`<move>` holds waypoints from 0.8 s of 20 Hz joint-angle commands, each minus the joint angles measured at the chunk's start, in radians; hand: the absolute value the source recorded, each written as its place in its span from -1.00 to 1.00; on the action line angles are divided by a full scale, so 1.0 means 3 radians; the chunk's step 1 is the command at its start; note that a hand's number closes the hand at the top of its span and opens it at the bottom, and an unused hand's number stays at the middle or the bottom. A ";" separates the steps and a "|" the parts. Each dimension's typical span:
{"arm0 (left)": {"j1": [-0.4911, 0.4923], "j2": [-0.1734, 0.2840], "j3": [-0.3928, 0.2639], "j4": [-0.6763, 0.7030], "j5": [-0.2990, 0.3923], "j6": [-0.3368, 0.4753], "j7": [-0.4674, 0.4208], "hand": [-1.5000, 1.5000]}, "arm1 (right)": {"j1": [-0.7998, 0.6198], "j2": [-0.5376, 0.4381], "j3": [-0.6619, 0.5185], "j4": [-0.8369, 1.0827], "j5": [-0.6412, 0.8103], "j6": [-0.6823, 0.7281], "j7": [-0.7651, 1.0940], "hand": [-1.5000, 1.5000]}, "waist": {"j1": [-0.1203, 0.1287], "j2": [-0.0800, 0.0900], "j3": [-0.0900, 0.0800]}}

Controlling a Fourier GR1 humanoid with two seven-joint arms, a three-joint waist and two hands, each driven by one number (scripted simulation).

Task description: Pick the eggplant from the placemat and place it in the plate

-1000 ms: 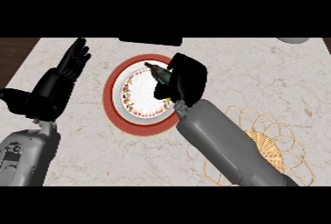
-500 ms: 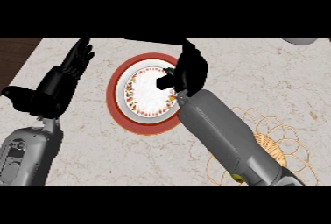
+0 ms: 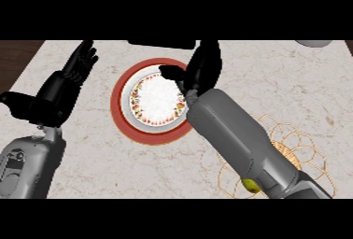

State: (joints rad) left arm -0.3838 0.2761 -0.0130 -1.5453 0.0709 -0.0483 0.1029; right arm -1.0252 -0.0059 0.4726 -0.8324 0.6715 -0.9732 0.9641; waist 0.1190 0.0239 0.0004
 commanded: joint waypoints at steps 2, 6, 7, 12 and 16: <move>0.0106 0.0023 0.0055 -0.0055 -0.0012 0.0044 0.0064 0.00 | 0.0084 0.0019 0.0133 -0.0074 -0.0136 -0.0868 0.0197 -1.00 | -0.0137 -0.0052 0.0000; 0.0066 0.0058 0.0176 -0.0052 0.0045 0.0072 0.0196 0.00 | 0.0379 0.0019 0.0438 -0.0315 -0.0082 -0.1103 0.0265 -1.00 | -0.0300 -0.0088 -0.0001; 0.0170 0.0064 0.0161 0.0128 -0.0048 0.0032 -0.0122 0.00 | 0.0447 0.0019 0.0340 -0.0357 -0.0104 -0.1217 0.0122 -1.00 | -0.0329 -0.0070 -0.0002; 0.0326 0.0097 0.0220 -0.0175 -0.0014 0.0052 0.0087 0.00 | 0.0957 0.0019 0.0524 -0.0785 0.0285 -0.1212 0.0202 -1.00 | -0.0413 -0.0109 -0.0002; 0.0327 0.0087 0.0282 -0.0190 -0.0050 0.0114 0.0116 0.00 | 0.1754 -0.0131 0.0585 -0.1650 0.0585 -0.0860 0.0010 -1.00 | -0.0481 -0.0110 -0.0002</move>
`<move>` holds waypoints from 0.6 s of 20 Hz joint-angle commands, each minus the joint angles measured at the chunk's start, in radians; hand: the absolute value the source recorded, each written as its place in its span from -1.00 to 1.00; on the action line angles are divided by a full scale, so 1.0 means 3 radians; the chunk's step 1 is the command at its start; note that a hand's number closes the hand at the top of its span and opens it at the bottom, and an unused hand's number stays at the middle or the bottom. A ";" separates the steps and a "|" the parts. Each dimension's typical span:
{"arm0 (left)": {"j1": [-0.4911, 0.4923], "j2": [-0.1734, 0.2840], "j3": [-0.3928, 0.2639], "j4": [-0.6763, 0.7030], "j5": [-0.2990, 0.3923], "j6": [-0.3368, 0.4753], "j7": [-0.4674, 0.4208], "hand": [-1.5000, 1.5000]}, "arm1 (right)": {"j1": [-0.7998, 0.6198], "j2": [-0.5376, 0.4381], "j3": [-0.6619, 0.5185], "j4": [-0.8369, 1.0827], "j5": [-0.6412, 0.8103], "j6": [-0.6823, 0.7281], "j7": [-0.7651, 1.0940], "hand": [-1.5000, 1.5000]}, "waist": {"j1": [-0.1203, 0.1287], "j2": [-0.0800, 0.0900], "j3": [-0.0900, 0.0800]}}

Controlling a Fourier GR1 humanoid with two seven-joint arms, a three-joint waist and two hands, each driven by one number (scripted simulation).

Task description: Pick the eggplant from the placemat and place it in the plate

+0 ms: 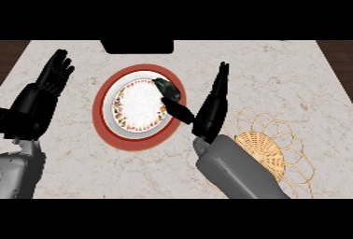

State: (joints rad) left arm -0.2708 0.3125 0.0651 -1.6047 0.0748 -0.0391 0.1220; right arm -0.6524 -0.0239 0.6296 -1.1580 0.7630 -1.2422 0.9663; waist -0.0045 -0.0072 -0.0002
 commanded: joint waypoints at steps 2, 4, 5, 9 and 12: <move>0.0172 0.0038 0.0115 0.0044 0.0014 -0.0070 -0.0209 0.00 | 0.0882 -0.0246 0.0131 -0.1065 0.0317 0.0205 0.0047 -1.00 | -0.0079 -0.0011 -0.0002; 0.0140 -0.0057 0.0071 0.0160 -0.0053 -0.0037 -0.0267 0.00 | 0.1018 -0.0155 -0.0061 -0.1307 0.0633 0.0512 0.0145 -1.00 | -0.0051 0.0004 -0.0002; 0.0145 0.0040 0.0157 0.0060 0.0070 -0.0144 -0.0184 0.00 | 0.1231 -0.0132 -0.0011 -0.1420 0.0780 0.0543 0.0175 -1.00 | -0.0049 0.0000 -0.0002; 0.0099 -0.0141 -0.0001 0.0098 -0.0159 -0.0011 -0.0217 0.00 | 0.1525 -0.0434 0.0022 -0.1802 0.0529 0.0588 -0.0005 -1.00 | -0.0009 0.0020 0.0000; 0.0211 -0.0104 0.0023 -0.0219 -0.0072 -0.0040 -0.0002 0.00 | 0.2038 -0.0543 0.0094 -0.2488 0.0941 0.0793 0.0084 -1.00 | -0.0023 0.0008 -0.0001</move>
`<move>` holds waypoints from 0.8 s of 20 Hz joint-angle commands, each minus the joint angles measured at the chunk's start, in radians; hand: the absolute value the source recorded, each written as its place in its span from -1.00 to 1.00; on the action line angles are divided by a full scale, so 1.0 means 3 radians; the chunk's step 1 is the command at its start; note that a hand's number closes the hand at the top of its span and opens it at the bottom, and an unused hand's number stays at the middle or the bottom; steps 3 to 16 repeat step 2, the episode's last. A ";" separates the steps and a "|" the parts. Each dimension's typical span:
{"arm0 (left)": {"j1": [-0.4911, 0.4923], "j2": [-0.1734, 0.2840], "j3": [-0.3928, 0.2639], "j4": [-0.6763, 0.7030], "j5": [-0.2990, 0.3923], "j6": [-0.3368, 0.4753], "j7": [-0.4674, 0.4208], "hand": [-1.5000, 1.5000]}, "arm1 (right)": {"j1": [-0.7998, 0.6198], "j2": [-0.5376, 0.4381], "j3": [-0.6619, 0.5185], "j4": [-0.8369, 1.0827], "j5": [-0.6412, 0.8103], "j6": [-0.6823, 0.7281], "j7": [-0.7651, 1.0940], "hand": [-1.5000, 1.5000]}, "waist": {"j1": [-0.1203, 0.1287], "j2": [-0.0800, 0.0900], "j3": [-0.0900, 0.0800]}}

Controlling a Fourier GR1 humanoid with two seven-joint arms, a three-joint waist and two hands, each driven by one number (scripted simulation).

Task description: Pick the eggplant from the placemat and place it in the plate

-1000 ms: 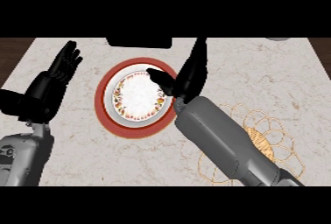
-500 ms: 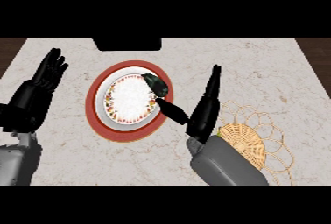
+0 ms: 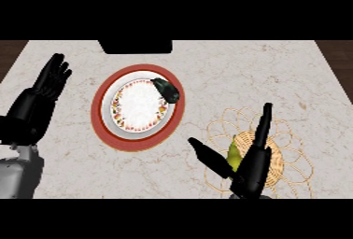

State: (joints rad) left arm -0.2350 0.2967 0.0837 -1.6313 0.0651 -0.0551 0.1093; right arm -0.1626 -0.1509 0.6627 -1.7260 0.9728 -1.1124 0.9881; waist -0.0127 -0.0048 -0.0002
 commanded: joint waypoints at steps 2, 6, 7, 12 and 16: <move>0.0030 -0.0074 0.0016 0.0145 -0.0100 0.0014 -0.0216 0.00 | 0.0405 -0.0196 -0.0083 -0.0339 0.0178 0.0260 -0.0094 -1.00 | 0.0020 0.0013 0.0000; 0.0030 -0.0074 0.0016 0.0145 -0.0100 0.0014 -0.0216 0.00 | 0.0405 -0.0196 -0.0083 -0.0339 0.0178 0.0260 -0.0094 -1.00 | 0.0020 0.0013 0.0000; 0.0030 -0.0074 0.0016 0.0145 -0.0100 0.0014 -0.0216 0.00 | 0.0405 -0.0196 -0.0083 -0.0339 0.0178 0.0260 -0.0094 -1.00 | 0.0020 0.0013 0.0000; 0.0030 -0.0074 0.0016 0.0145 -0.0100 0.0014 -0.0216 0.00 | 0.0405 -0.0196 -0.0083 -0.0339 0.0178 0.0260 -0.0094 -1.00 | 0.0020 0.0013 0.0000; 0.0030 -0.0074 0.0016 0.0145 -0.0100 0.0014 -0.0216 0.00 | 0.0405 -0.0196 -0.0083 -0.0339 0.0178 0.0260 -0.0094 -1.00 | 0.0020 0.0013 0.0000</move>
